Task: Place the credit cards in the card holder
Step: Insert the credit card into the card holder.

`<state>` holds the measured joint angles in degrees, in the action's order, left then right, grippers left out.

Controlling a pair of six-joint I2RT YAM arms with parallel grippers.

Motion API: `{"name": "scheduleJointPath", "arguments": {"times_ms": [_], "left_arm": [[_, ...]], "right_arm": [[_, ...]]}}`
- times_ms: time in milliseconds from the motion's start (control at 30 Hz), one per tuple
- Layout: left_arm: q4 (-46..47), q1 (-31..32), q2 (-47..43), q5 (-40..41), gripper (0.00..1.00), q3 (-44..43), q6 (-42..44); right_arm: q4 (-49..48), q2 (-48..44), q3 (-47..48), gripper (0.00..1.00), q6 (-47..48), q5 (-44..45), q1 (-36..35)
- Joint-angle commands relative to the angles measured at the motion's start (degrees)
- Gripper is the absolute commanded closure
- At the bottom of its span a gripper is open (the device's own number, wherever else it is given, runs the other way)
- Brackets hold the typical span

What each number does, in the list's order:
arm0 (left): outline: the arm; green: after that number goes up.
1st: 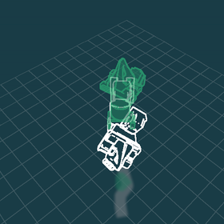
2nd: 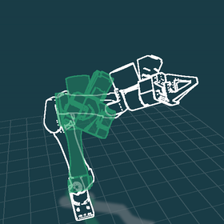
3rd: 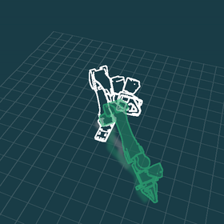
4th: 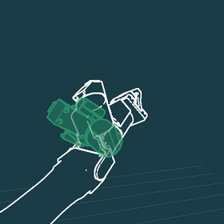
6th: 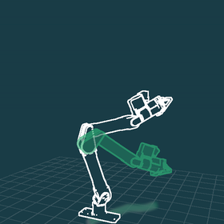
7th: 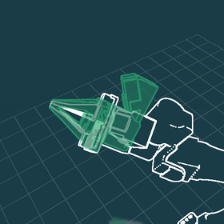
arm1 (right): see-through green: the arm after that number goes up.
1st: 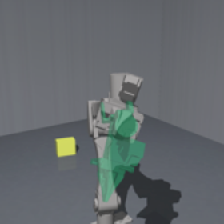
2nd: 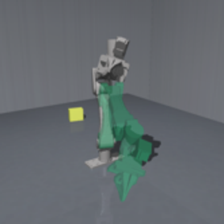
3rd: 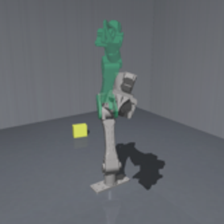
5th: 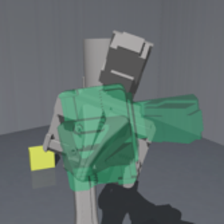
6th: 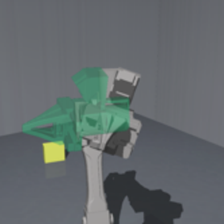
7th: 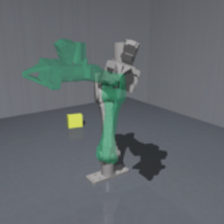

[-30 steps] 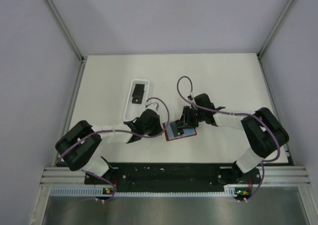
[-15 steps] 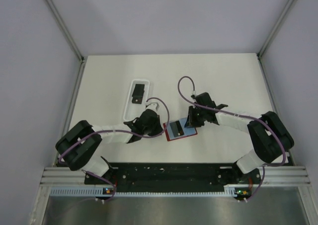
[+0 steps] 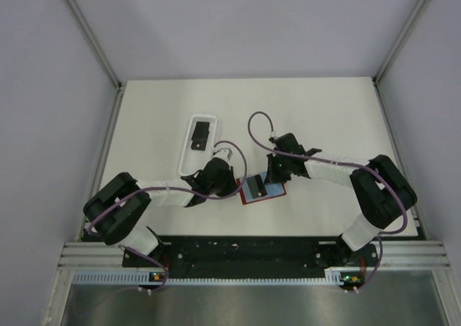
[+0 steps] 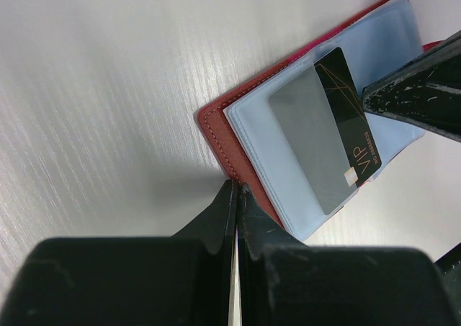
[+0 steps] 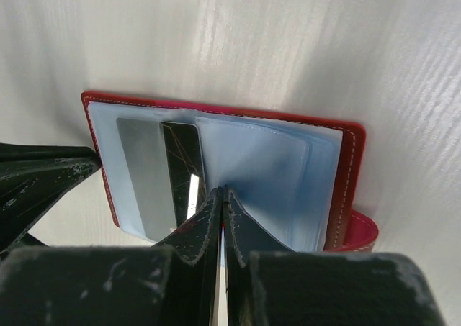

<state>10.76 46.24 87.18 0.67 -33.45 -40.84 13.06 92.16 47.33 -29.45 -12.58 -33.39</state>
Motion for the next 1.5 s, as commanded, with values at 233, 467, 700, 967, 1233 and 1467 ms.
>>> {"name": "scheduleJointPath", "arguments": {"times_ms": [233,467,700,967,1233,1467], "left_arm": [[-0.92,0.17,1.51,-2.25,1.00,0.32,-0.21],[-0.22,0.08,1.24,-2.78,1.00,0.84,-0.47],[-3.89,0.08,-3.49,-2.08,1.00,0.32,0.14],[-19.09,-0.01,-19.66,7.58,1.00,-5.83,3.40],[-34.40,-0.01,-28.28,21.12,0.71,-7.77,-0.90],[-40.20,-0.18,-36.45,27.19,0.50,-4.78,-3.19]], "right_arm": [[-1.37,3.20,2.76,1.00,0.19,-0.60,-5.90],[-1.81,2.85,3.47,1.00,0.18,-2.72,-6.60],[3.72,-4.60,3.21,0.94,0.97,10.01,-6.60],[5.05,-8.85,8.38,0.65,0.80,13.38,-6.52],[1.18,5.56,22.70,0.54,-5.35,3.01,-6.95],[1.09,19.53,37.46,0.49,-8.95,0.37,-10.03]]}}
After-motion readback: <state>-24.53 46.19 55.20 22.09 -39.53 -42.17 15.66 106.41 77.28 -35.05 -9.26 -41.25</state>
